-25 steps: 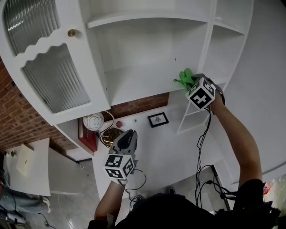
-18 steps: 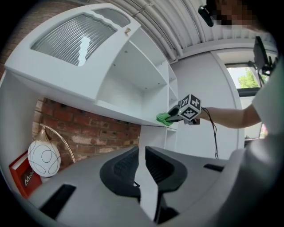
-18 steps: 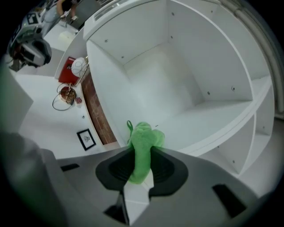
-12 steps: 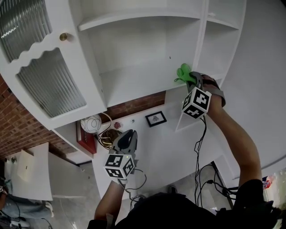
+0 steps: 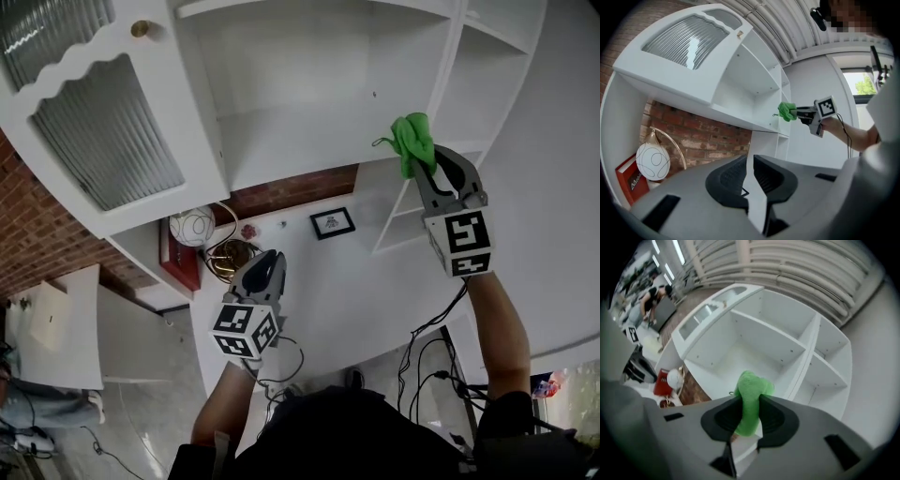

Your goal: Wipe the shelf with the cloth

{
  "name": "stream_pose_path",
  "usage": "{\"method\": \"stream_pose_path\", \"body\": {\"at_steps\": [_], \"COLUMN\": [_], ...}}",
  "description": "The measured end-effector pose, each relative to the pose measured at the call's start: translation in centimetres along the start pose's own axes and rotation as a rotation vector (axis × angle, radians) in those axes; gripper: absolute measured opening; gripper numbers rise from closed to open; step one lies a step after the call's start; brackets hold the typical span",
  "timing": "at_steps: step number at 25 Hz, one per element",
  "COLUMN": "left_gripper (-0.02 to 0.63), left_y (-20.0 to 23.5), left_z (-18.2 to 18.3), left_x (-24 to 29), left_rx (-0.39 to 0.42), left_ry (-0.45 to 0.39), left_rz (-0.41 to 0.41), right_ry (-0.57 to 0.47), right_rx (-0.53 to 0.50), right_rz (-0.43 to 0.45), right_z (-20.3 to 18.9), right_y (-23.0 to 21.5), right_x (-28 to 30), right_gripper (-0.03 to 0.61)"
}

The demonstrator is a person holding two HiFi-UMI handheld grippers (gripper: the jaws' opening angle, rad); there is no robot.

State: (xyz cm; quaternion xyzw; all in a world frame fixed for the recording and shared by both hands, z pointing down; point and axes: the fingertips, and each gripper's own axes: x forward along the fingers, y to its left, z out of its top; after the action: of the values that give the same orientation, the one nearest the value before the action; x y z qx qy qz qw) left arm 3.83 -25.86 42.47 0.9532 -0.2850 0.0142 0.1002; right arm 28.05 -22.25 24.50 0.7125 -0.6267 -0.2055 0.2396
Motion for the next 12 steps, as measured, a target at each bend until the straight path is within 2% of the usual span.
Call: {"method": "stream_pose_path", "body": {"at_steps": [3, 9, 12], "left_gripper": [0.046, 0.046, 0.046], "left_y": [1.7, 4.6, 5.4], "left_z": [-1.3, -4.0, -5.0], "left_x": [-1.4, -4.5, -6.1], "left_rx": [-0.008, -0.014, -0.011], "left_ry": [0.019, 0.056, 0.069], "left_rz": [0.066, 0.195, 0.247], "right_ry": [-0.074, -0.062, -0.046], "right_rx": [0.174, 0.294, 0.37], "right_rz": [0.052, 0.168, 0.182], "right_z": [-2.0, -6.9, -9.0], "right_y": [2.8, 10.7, 12.3], "right_x": [-1.7, -3.5, -4.2], "right_gripper": [0.089, 0.091, 0.094]}}
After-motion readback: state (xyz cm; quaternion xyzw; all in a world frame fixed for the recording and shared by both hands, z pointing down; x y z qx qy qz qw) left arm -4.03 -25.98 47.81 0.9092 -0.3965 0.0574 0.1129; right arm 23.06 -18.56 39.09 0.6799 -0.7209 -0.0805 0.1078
